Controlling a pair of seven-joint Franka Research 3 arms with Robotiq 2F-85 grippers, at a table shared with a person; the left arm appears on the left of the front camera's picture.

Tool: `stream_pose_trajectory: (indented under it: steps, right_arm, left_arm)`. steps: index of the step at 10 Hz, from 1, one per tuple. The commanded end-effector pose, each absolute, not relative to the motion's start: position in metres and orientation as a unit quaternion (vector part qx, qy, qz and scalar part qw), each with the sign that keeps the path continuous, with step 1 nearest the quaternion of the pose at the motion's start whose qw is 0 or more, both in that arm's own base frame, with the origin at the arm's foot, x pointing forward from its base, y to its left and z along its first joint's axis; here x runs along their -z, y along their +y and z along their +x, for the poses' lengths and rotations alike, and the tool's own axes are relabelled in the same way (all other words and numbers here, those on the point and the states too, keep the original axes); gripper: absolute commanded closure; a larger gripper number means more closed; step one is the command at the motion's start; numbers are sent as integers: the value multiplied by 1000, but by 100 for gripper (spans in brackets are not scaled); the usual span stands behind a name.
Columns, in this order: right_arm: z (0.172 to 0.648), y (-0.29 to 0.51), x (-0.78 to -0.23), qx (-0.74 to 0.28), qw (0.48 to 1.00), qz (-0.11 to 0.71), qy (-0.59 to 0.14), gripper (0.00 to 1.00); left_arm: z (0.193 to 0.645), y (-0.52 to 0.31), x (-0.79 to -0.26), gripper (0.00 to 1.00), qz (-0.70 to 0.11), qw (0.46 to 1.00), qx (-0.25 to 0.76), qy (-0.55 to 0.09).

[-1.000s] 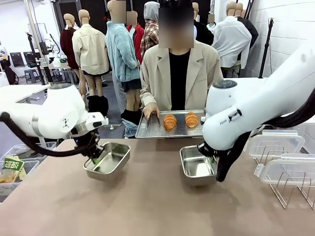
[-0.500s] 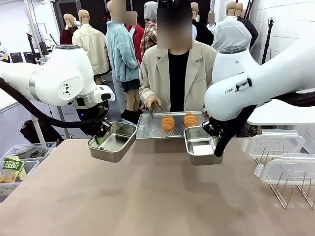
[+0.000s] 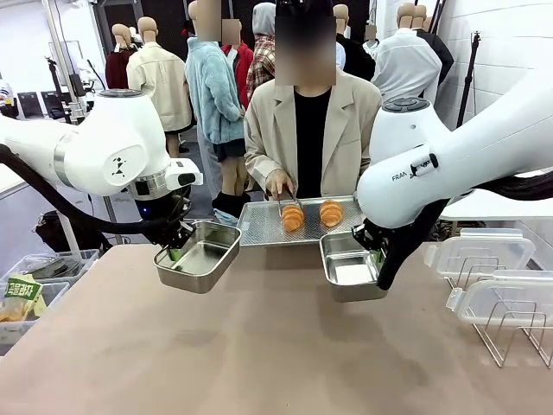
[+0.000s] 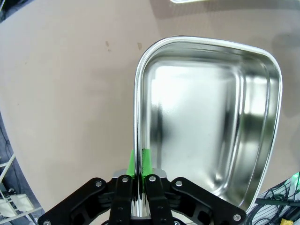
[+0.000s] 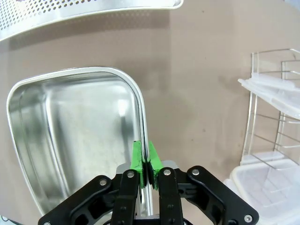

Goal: Place the bread in airtight containers.
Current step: Once an object is inside an Airtight Container , place the container in the center of the table.

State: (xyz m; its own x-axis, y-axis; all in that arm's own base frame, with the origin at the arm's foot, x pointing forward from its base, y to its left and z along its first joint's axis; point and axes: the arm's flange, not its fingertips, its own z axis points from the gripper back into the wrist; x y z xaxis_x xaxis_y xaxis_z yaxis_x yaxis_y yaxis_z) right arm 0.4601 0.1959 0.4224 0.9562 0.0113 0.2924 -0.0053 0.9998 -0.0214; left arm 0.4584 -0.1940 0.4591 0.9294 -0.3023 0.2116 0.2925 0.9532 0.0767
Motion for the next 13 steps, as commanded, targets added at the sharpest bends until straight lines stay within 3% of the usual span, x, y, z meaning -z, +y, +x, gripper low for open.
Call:
stream_pose_trajectory:
  steps: [1,13]
  right_arm:
    - [461,196,-425,-5,987,-4,-158,100]
    - [461,196,-425,-5,987,-4,-158,100]
  left_arm:
    - [459,-191,-462,100,18,979,160,-124]
    - [459,-191,-462,100,18,979,160,-124]
